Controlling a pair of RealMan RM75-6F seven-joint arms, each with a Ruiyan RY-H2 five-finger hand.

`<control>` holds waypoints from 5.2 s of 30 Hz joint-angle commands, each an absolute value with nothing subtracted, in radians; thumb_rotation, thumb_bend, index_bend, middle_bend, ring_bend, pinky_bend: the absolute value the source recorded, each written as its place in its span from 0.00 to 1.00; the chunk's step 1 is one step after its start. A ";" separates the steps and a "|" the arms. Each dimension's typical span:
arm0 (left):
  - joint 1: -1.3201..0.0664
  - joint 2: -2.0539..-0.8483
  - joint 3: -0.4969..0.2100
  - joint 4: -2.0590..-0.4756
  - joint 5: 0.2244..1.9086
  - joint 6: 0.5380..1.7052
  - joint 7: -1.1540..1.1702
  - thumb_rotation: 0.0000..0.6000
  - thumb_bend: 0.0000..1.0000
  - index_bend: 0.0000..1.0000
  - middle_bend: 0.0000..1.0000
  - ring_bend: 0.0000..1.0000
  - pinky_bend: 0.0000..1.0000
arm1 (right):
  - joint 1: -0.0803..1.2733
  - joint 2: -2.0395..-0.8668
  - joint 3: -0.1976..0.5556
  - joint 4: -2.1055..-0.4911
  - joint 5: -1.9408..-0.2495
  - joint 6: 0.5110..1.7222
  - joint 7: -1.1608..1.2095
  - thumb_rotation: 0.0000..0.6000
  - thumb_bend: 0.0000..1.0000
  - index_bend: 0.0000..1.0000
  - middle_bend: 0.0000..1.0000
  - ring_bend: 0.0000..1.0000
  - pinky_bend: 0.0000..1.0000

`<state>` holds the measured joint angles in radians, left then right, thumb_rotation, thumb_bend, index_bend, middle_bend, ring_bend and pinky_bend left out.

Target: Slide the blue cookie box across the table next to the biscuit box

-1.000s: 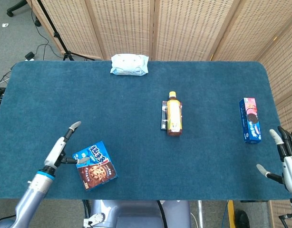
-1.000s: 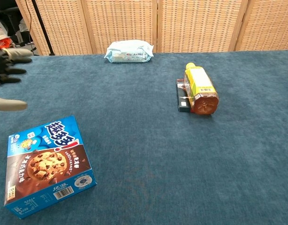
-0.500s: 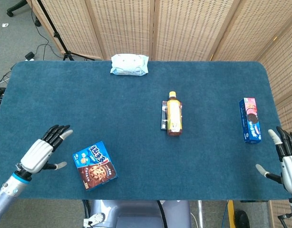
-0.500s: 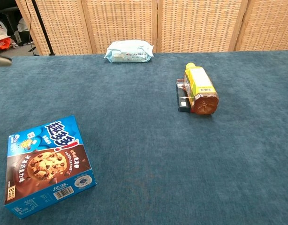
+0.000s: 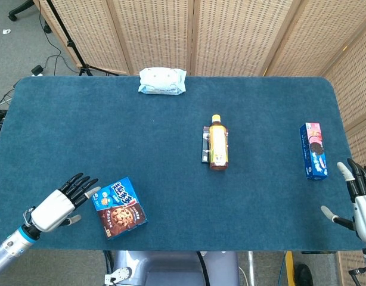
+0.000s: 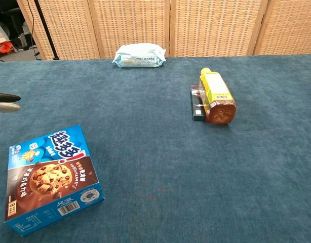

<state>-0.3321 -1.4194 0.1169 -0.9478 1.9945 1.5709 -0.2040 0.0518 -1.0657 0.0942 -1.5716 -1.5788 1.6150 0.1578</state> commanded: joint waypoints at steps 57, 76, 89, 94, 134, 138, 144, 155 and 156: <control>-0.723 -1.753 -0.012 -1.042 1.920 1.291 0.159 1.00 0.00 0.00 0.00 0.00 0.00 | 0.060 -1.068 0.096 -1.570 -1.572 1.600 0.161 1.00 0.00 0.00 0.00 0.00 0.00; -0.844 -1.890 -0.096 -1.063 1.814 1.171 0.251 1.00 0.00 0.00 0.00 0.00 0.00 | 0.061 -1.062 0.099 -1.565 -1.565 1.596 0.180 1.00 0.00 0.00 0.00 0.00 0.00; -0.810 -1.763 -0.058 -1.135 1.831 1.285 0.236 1.00 0.00 0.00 0.00 0.00 0.00 | 0.061 -1.057 0.102 -1.558 -1.557 1.594 0.198 1.00 0.00 0.00 0.00 0.00 0.00; -0.750 -1.630 -0.031 -1.193 1.843 1.391 0.173 1.00 0.00 0.00 0.00 0.00 0.00 | 0.062 -1.059 0.098 -1.560 -1.561 1.590 0.194 1.00 0.00 0.00 0.00 0.00 0.00; -0.159 -1.079 0.050 -1.506 1.475 1.579 -0.169 1.00 0.00 0.00 0.00 0.00 0.00 | 0.687 -1.022 0.105 -1.821 -2.058 0.950 0.000 1.00 1.00 0.21 0.03 0.00 0.00; -0.154 -1.080 0.042 -1.505 1.482 1.576 -0.166 1.00 0.00 0.00 0.00 0.00 0.00 | 0.756 -1.075 0.142 -1.856 -1.987 0.848 -0.032 1.00 1.00 0.23 0.08 0.00 0.01; -0.148 -1.078 0.031 -1.512 1.484 1.555 -0.155 1.00 0.00 0.00 0.00 0.00 0.00 | 0.842 -1.162 0.195 -1.897 -1.857 0.709 -0.134 1.00 1.00 0.25 0.11 0.00 0.03; -0.144 -1.079 0.017 -1.508 1.481 1.524 -0.160 1.00 0.00 0.00 0.00 0.00 0.00 | 0.930 -1.327 0.251 -1.840 -1.596 0.565 -0.327 1.00 1.00 0.28 0.14 0.01 0.05; -0.144 -1.080 0.016 -1.508 1.482 1.519 -0.162 1.00 0.00 0.00 0.00 0.00 0.00 | 0.936 -1.352 0.250 -1.822 -1.550 0.555 -0.366 1.00 1.00 0.28 0.14 0.01 0.05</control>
